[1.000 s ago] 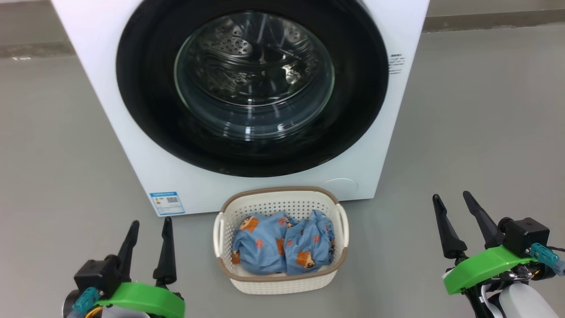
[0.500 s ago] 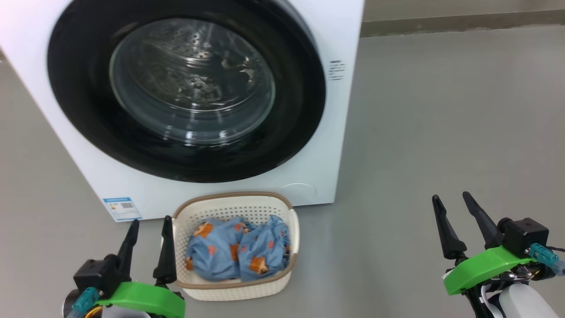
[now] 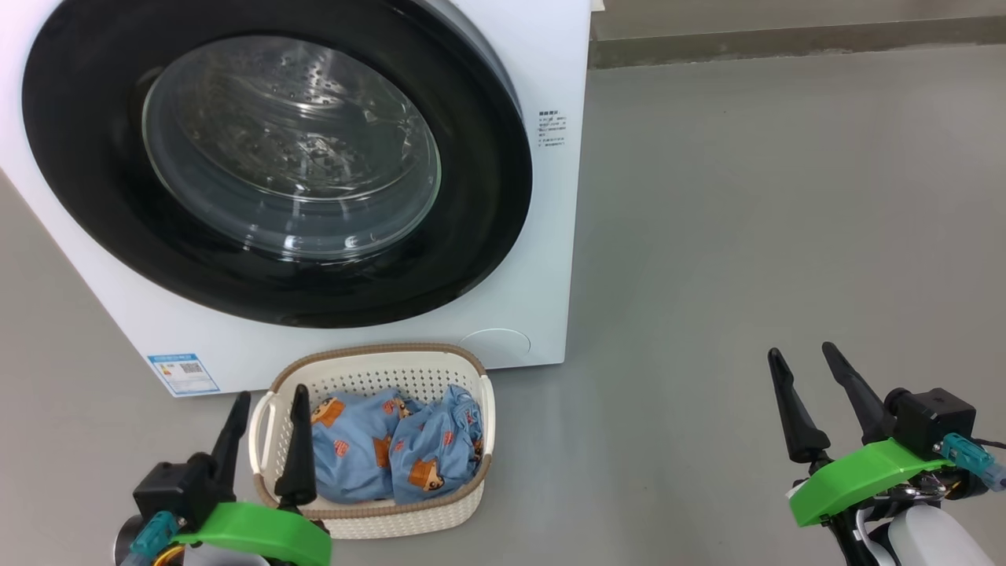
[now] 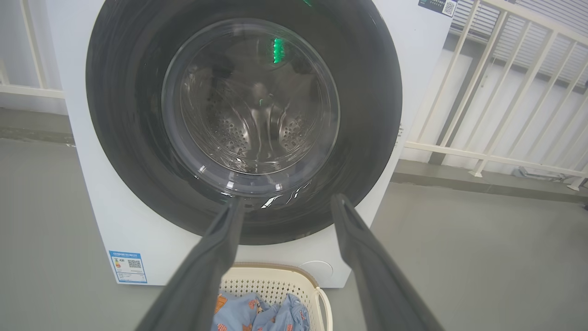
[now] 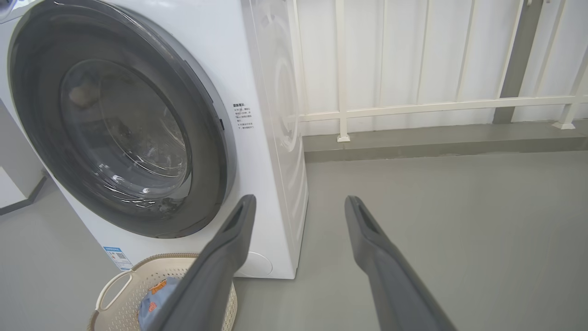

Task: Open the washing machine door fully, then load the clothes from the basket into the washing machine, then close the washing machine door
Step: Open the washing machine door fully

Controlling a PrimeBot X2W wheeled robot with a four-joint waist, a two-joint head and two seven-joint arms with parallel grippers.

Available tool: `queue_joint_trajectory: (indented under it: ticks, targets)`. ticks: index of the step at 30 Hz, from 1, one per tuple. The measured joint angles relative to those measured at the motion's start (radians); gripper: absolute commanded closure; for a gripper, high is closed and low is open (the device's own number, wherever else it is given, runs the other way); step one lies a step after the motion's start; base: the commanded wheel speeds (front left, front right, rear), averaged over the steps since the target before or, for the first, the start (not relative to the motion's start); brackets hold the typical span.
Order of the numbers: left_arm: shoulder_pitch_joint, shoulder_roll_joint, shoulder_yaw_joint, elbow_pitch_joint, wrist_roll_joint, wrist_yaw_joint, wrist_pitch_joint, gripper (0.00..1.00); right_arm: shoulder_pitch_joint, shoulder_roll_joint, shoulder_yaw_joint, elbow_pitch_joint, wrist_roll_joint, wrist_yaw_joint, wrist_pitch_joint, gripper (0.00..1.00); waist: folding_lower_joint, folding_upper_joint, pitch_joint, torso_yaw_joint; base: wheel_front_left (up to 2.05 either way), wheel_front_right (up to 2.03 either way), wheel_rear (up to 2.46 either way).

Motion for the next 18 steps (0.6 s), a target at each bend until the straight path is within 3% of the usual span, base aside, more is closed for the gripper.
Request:
queue_joint_trajectory:
  ticks: [18]
  targets:
    - [0.003, 0.000, 0.002, 0.000, 0.000, 0.000, 0.000, 0.00, 0.000, 0.001, 0.002, 0.007, 0.005, 0.000, 0.000, 0.00, 0.0000, 0.0000, 0.005, -0.004, 0.00, 0.00, 0.00]
